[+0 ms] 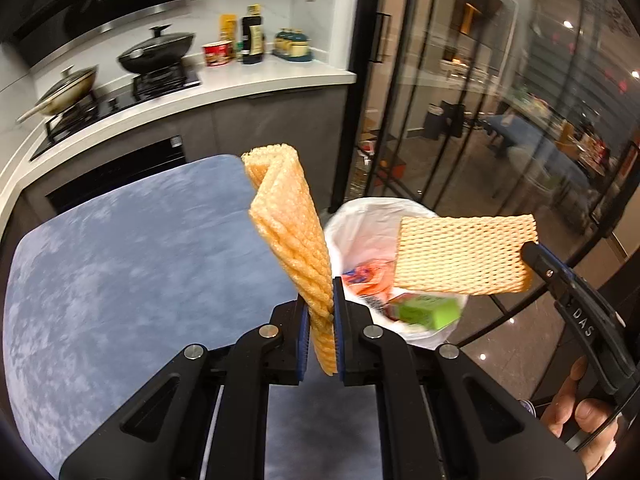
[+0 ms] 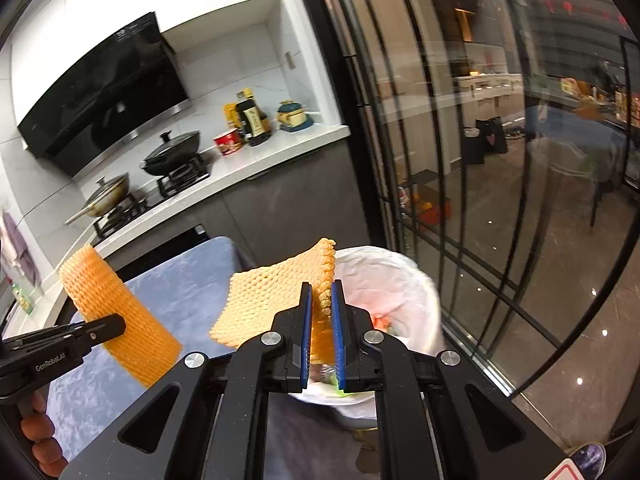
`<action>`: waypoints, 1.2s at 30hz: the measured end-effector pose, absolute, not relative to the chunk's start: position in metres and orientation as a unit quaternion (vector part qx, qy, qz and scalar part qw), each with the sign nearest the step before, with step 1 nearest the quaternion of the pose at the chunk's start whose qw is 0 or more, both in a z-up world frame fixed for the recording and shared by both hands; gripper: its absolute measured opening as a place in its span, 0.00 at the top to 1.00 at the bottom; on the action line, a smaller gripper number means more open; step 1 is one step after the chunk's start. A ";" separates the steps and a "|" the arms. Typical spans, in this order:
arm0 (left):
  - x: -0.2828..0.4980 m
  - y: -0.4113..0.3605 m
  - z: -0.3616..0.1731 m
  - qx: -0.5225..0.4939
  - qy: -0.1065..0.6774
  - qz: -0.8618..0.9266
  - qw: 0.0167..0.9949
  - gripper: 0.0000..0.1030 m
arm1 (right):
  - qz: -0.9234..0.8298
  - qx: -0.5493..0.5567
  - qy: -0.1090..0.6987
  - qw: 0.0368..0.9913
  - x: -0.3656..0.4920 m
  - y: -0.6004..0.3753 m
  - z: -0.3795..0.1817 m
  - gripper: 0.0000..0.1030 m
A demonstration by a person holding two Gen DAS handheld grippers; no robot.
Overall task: Collect trash
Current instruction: 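Carry both orange sponges over the bin and release them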
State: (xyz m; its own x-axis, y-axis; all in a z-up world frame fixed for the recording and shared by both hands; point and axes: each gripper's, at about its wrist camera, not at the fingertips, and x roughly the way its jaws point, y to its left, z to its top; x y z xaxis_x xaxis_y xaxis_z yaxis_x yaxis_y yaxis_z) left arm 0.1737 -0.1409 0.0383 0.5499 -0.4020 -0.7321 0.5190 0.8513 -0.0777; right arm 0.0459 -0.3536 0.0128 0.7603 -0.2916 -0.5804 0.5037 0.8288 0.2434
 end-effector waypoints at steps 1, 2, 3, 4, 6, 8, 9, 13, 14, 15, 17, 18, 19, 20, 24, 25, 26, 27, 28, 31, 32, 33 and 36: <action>0.174 -0.149 0.037 0.076 0.397 -0.269 0.874 0.91 | -0.221 0.196 0.270 0.916 0.044 -0.358 0.012 0.91; 0.174 -0.157 0.036 0.077 0.399 -0.277 0.871 0.91 | -0.225 0.196 0.271 0.915 0.044 -0.361 0.011 0.91; 0.174 -0.164 0.034 0.078 0.399 -0.282 0.869 0.90 | -0.232 0.194 0.272 0.914 0.043 -0.366 0.009 0.91; 0.175 -0.170 0.033 0.081 0.399 -0.285 0.868 0.90 | -0.236 0.194 0.272 0.913 0.042 -0.370 0.009 0.91; 0.176 -0.182 0.031 0.084 0.399 -0.293 0.865 0.90 | -0.243 0.196 0.273 0.910 0.040 -0.378 0.006 0.91; 0.178 -0.197 0.026 0.090 0.400 -0.301 0.861 0.90 | -0.251 0.198 0.275 0.907 0.040 -0.387 0.003 0.91; 0.179 -0.204 0.024 0.093 0.402 -0.305 0.858 0.90 | -0.254 0.199 0.276 0.906 0.040 -0.389 0.003 0.91; 0.183 -0.224 0.016 0.101 0.406 -0.318 0.851 0.90 | -0.267 0.195 0.282 0.901 0.044 -0.401 -0.003 0.91; 0.184 -0.230 0.013 0.104 0.407 -0.319 0.850 0.90 | -0.269 0.194 0.283 0.900 0.045 -0.401 -0.004 0.91; 0.184 -0.233 0.013 0.105 0.408 -0.321 0.849 0.90 | -0.273 0.191 0.285 0.899 0.046 -0.404 -0.005 0.91; 0.187 -0.242 0.008 0.109 0.411 -0.324 0.845 0.90 | -0.276 0.190 0.288 0.897 0.049 -0.408 -0.007 0.91; 0.188 -0.245 0.006 0.112 0.411 -0.325 0.844 0.90 | -0.277 0.190 0.290 0.896 0.051 -0.410 -0.008 0.91; 0.189 -0.246 0.005 0.113 0.411 -0.325 0.844 0.90 | -0.277 0.191 0.291 0.896 0.052 -0.412 -0.010 0.91; 0.190 -0.249 0.003 0.115 0.410 -0.326 0.844 0.90 | -0.277 0.190 0.293 0.895 0.054 -0.414 -0.011 0.91; 0.196 -0.256 -0.003 0.116 0.416 -0.328 0.840 0.90 | -0.276 0.187 0.302 0.893 0.063 -0.418 -0.016 0.91; 0.197 -0.257 -0.005 0.117 0.416 -0.328 0.840 0.90 | -0.276 0.186 0.304 0.892 0.065 -0.418 -0.017 0.91; 0.197 -0.258 -0.006 0.118 0.416 -0.328 0.840 0.90 | -0.276 0.186 0.306 0.892 0.067 -0.418 -0.019 0.91; 0.197 -0.260 -0.007 0.120 0.415 -0.328 0.840 0.90 | -0.275 0.188 0.307 0.892 0.069 -0.419 -0.020 0.91; 0.198 -0.261 -0.008 0.121 0.415 -0.330 0.839 0.90 | -0.274 0.189 0.308 0.891 0.071 -0.419 -0.021 0.91; 0.200 -0.264 -0.012 0.124 0.415 -0.334 0.837 0.90 | -0.272 0.189 0.312 0.891 0.078 -0.420 -0.023 0.91; 0.202 -0.265 -0.013 0.125 0.415 -0.337 0.836 0.90 | -0.271 0.189 0.313 0.891 0.080 -0.420 -0.024 0.91; 0.203 -0.266 -0.015 0.126 0.414 -0.337 0.836 0.90 | -0.270 0.188 0.314 0.890 0.082 -0.420 -0.025 0.91; 0.206 -0.269 -0.021 0.128 0.413 -0.342 0.834 0.90 | -0.268 0.185 0.319 0.890 0.088 -0.420 -0.026 0.90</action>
State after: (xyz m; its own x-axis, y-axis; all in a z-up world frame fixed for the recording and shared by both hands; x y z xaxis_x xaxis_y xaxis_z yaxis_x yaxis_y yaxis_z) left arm 0.2063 -0.2688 -0.0208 0.4253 -0.4653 -0.7763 0.6762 0.7334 -0.0691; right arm 0.0882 -0.4201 -0.0261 0.6524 -0.3588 -0.6676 0.5947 0.7884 0.1574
